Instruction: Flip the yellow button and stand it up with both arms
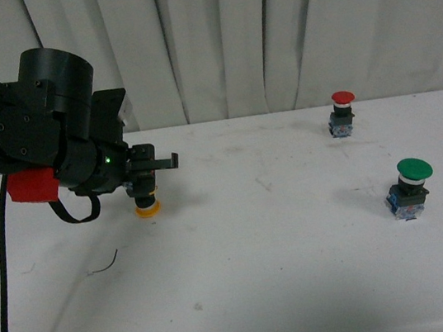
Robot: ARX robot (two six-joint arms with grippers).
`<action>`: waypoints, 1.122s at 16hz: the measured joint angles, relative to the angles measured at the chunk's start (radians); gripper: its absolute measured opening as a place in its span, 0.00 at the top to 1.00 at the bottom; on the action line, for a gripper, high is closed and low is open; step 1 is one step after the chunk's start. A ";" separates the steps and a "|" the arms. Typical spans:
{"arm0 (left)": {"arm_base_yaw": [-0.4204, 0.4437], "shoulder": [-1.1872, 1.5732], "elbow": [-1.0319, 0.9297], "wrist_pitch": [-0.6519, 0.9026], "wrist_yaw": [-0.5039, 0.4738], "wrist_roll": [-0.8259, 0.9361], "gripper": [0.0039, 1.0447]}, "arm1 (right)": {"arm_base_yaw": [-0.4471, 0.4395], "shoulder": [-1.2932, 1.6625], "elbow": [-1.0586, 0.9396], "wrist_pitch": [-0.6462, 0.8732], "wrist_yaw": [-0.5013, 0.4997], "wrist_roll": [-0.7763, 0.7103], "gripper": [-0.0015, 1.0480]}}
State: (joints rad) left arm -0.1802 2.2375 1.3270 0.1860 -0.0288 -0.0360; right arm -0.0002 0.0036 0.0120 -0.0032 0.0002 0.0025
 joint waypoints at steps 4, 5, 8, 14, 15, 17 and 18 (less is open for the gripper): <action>0.000 0.000 0.001 -0.003 0.000 0.000 0.66 | 0.000 0.000 0.000 0.000 0.000 0.000 0.06; 0.000 -0.002 0.000 -0.003 0.001 0.000 0.66 | 0.000 0.000 0.000 0.000 0.000 0.000 0.06; -0.001 -0.089 -0.090 0.032 0.038 -0.007 0.66 | 0.000 0.000 0.000 0.000 0.000 0.000 0.06; 0.000 -0.500 -0.371 0.219 0.156 -0.069 0.66 | 0.000 0.000 0.000 0.000 0.000 0.000 0.06; 0.003 -0.546 -0.406 0.245 0.180 -0.093 0.66 | 0.000 0.000 0.000 0.000 0.000 0.000 0.06; 0.045 -0.846 -0.652 0.416 0.315 -0.324 0.66 | 0.000 0.000 0.000 0.000 0.000 0.000 0.06; 0.053 -0.977 -0.760 0.497 0.372 -0.460 0.66 | 0.000 0.000 0.000 0.000 0.000 0.000 0.06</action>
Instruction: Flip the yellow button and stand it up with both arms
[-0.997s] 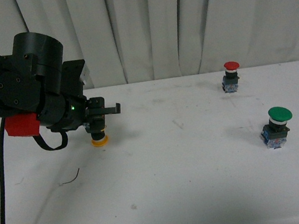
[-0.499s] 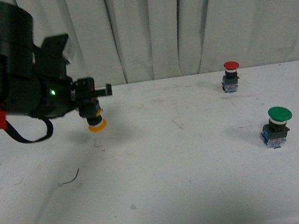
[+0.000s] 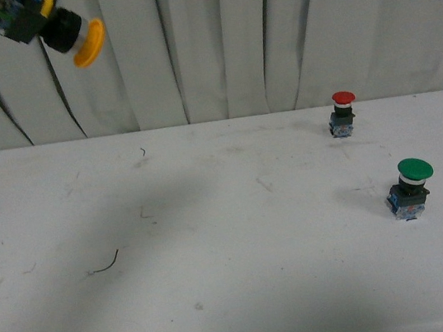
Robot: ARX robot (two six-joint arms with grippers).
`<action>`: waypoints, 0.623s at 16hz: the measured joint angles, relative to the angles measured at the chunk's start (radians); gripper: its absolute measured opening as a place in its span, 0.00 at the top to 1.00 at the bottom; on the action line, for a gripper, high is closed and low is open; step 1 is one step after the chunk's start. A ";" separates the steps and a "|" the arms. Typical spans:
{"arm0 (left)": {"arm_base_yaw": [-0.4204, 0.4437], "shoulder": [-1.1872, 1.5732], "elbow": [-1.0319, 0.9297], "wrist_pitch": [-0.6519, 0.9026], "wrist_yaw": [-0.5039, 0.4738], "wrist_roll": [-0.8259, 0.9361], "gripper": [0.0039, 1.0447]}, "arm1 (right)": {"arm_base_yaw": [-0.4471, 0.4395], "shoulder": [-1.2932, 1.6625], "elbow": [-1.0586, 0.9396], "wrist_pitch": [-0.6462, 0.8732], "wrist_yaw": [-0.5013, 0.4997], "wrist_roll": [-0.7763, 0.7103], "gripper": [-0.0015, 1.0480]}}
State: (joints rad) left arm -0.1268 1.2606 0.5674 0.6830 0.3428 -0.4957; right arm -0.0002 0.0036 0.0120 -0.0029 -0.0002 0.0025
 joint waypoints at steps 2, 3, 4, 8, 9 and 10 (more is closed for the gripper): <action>-0.030 -0.052 -0.095 0.114 0.055 -0.124 0.66 | 0.000 0.000 0.000 0.000 0.000 0.000 0.06; -0.060 -0.045 -0.147 0.195 0.067 -0.166 0.66 | 0.000 0.000 0.000 0.000 0.000 0.000 0.06; -0.080 -0.028 -0.183 0.261 0.081 -0.200 0.66 | 0.000 0.000 0.000 0.000 0.000 0.000 0.06; -0.118 0.080 -0.279 0.591 0.117 -0.347 0.66 | 0.000 0.000 0.000 0.000 0.000 0.000 0.06; -0.120 0.085 -0.286 0.606 0.125 -0.369 0.66 | 0.000 0.000 0.000 0.000 0.000 0.000 0.06; -0.120 0.112 -0.315 0.604 0.137 -0.404 0.66 | 0.000 0.000 0.000 0.000 0.000 0.000 0.06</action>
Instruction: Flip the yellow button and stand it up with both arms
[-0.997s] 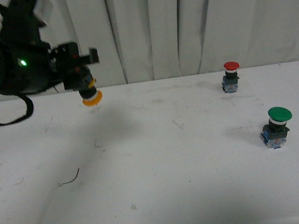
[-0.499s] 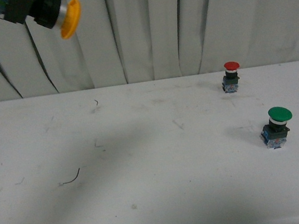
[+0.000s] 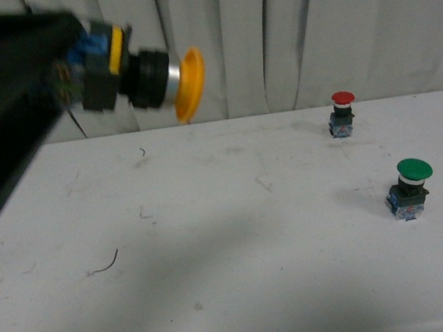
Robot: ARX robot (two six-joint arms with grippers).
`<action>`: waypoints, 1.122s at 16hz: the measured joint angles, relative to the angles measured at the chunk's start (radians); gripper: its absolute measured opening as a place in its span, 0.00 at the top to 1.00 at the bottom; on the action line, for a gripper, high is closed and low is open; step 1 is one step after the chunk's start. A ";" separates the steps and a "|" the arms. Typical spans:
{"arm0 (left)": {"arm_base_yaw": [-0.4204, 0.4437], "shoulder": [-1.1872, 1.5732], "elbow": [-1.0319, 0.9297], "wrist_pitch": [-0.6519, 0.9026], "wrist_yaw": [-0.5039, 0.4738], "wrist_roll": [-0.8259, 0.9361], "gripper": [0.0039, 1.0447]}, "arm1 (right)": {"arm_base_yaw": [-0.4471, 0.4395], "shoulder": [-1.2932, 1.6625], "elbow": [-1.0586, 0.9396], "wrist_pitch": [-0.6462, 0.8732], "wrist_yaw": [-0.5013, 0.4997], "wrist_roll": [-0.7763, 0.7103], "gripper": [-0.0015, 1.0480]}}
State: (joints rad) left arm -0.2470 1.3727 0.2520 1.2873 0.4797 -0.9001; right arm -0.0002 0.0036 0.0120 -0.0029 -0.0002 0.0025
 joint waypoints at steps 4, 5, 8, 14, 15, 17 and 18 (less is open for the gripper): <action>0.009 0.079 -0.054 -0.004 -0.007 -0.065 0.66 | 0.000 0.000 0.000 0.000 0.000 0.000 0.06; 0.016 0.094 -0.057 -0.005 -0.012 -0.076 0.66 | 0.000 0.000 0.000 0.000 0.000 0.000 0.06; 0.026 0.089 -0.058 -0.005 -0.015 -0.104 0.66 | 0.000 0.000 0.000 0.000 0.000 0.000 0.06; 0.039 0.021 -0.022 -0.002 -0.012 -0.143 0.66 | 0.000 0.000 0.000 0.000 0.000 0.000 0.06; 0.039 0.019 -0.018 0.000 -0.012 -0.143 0.66 | 0.000 0.000 0.000 0.000 0.000 0.000 0.06; 0.030 0.027 -0.017 -0.002 -0.013 -0.145 0.66 | 0.000 0.000 0.000 0.000 0.000 0.000 0.06; 0.026 0.037 -0.017 -0.003 -0.016 -0.146 0.66 | 0.000 0.000 0.000 0.000 0.000 0.000 0.06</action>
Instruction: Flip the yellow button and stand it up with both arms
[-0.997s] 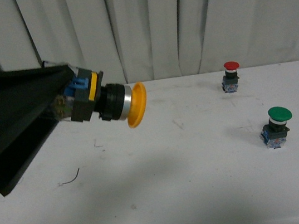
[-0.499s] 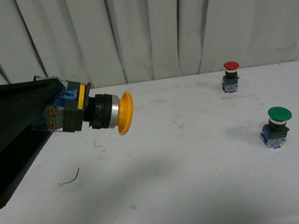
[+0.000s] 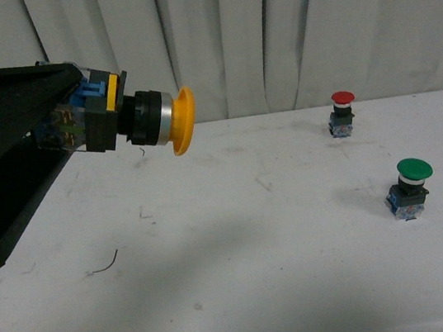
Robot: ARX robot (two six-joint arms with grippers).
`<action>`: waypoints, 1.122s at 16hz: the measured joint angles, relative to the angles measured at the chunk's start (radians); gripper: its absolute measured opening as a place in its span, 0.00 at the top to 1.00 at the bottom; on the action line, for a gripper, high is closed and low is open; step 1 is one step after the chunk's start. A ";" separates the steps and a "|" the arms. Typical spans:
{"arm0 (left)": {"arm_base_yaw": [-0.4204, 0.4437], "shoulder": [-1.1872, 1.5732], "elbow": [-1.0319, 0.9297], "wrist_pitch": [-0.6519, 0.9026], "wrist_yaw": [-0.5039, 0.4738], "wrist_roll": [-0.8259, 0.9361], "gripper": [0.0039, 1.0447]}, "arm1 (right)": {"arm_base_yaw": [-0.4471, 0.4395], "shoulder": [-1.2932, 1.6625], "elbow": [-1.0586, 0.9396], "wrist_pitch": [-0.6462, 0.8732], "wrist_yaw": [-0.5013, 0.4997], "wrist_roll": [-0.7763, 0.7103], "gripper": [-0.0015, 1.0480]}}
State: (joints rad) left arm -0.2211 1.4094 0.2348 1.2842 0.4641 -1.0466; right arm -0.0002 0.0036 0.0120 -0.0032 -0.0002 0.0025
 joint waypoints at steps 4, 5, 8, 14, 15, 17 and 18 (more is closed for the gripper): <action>-0.010 0.002 0.000 0.000 -0.008 0.004 0.66 | -0.115 0.089 -0.010 0.332 -0.274 -0.067 0.06; -0.012 0.002 0.000 0.000 -0.008 0.007 0.66 | -0.135 0.185 -0.010 0.500 -0.402 -0.101 0.06; -0.016 0.001 0.000 -0.001 -0.013 0.020 0.66 | -0.018 0.819 0.039 1.147 -0.410 -0.134 0.06; -0.013 -0.044 0.001 0.000 -0.013 0.034 0.66 | 0.103 1.500 0.562 1.179 -0.313 0.081 0.06; -0.013 -0.044 0.001 0.000 -0.012 0.034 0.66 | 0.128 1.499 0.568 1.202 -0.350 0.168 0.06; -0.017 -0.044 0.001 0.000 -0.014 0.034 0.66 | 0.196 1.487 0.539 1.297 -0.457 0.415 0.06; -0.021 -0.040 0.003 0.000 -0.015 0.034 0.66 | 0.225 1.487 0.512 1.297 -0.492 0.529 0.06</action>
State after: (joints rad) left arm -0.2424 1.3693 0.2379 1.2839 0.4488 -1.0130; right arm 0.2245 1.4910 0.5240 1.2942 -0.4923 0.5312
